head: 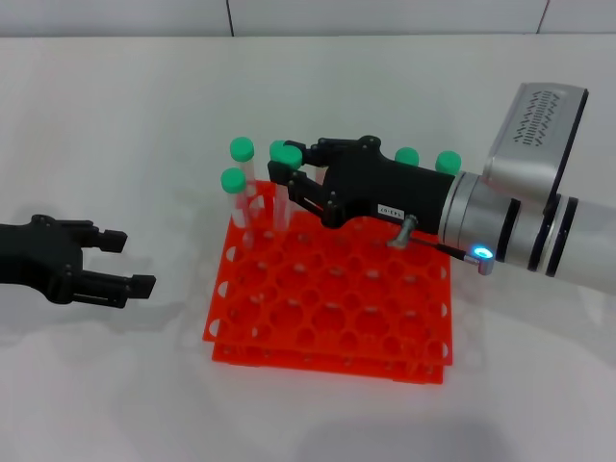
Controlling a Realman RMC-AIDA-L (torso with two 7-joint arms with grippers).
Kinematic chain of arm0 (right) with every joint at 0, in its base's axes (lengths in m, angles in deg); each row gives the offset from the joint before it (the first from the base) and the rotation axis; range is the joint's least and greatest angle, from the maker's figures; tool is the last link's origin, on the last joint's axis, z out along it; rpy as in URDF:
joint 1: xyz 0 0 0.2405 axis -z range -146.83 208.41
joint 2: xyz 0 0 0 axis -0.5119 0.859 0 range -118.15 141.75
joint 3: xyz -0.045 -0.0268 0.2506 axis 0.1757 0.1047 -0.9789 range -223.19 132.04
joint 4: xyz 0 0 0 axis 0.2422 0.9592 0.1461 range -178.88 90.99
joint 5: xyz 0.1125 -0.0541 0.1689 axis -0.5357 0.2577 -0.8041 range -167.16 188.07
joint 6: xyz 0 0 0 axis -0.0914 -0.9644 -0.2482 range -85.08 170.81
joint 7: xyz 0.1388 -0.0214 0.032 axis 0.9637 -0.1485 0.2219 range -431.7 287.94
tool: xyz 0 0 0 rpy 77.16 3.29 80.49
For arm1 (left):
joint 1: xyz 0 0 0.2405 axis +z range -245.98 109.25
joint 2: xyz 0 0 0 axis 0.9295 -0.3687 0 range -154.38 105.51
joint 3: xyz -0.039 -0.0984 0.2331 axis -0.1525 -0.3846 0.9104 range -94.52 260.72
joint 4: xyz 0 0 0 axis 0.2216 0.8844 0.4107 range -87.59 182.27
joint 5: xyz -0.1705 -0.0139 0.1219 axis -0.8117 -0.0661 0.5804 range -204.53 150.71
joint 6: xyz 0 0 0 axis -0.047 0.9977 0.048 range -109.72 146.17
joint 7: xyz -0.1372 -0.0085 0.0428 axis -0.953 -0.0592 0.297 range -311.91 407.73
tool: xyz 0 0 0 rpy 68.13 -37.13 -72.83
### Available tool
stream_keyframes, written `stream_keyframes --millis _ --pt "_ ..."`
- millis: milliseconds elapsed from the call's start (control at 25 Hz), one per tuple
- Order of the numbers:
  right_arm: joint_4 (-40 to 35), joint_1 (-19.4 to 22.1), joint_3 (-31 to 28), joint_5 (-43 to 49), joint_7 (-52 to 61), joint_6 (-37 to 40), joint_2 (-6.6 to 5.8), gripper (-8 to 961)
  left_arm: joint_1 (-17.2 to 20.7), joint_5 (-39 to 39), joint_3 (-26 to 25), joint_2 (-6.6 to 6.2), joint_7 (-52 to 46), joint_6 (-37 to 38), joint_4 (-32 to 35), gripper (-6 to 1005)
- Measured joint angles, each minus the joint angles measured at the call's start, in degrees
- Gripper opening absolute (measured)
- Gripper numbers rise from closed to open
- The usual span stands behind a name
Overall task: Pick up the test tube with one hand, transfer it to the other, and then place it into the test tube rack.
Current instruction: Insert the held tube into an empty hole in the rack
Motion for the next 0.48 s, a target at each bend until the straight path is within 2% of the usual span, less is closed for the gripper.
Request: stream_keyframes --millis 480 --pt "0.37 0.02 0.22 0.01 -0.01 -0.26 0.00 278 -0.38 0.08 0.00 0.00 0.14 -0.50 -0.67 880"
